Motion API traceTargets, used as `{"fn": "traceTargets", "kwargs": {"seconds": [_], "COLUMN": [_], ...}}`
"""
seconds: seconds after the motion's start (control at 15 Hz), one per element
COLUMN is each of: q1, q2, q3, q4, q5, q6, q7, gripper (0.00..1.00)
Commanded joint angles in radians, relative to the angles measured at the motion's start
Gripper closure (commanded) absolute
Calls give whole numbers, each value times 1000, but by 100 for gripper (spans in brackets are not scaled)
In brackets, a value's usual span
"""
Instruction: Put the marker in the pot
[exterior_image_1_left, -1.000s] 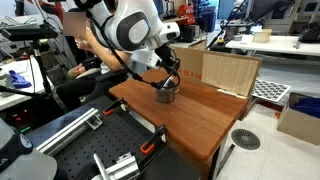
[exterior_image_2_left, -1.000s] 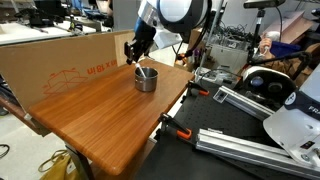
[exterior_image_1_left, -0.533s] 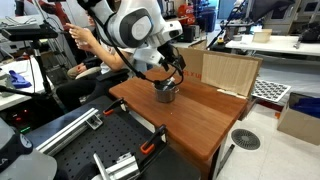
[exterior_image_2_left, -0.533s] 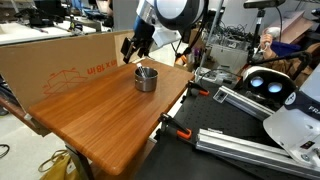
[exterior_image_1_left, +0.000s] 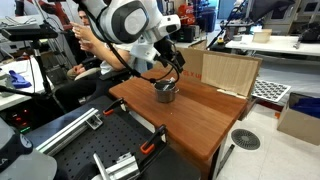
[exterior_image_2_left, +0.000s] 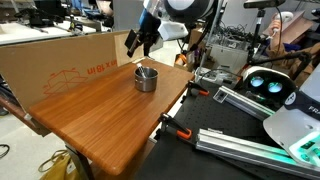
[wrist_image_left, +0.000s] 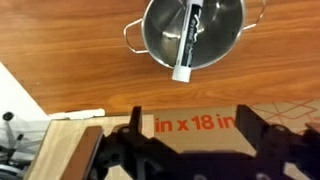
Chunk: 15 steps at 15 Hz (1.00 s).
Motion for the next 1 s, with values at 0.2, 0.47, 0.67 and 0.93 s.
{"fn": "traceTargets", "kwargs": {"seconds": [0.2,0.47,0.67,0.93], "q1": [12,14,14,14], "q2": [-93,-110,-110,-110], "q3": [11,11,11,11], "q4": [-84,-96,-96,-96], "q5": [4,9,10,11], "q6": [-47,-58,-58,-58], "q7": [73,83,83,83], "gripper": [0,0,0,0]}}
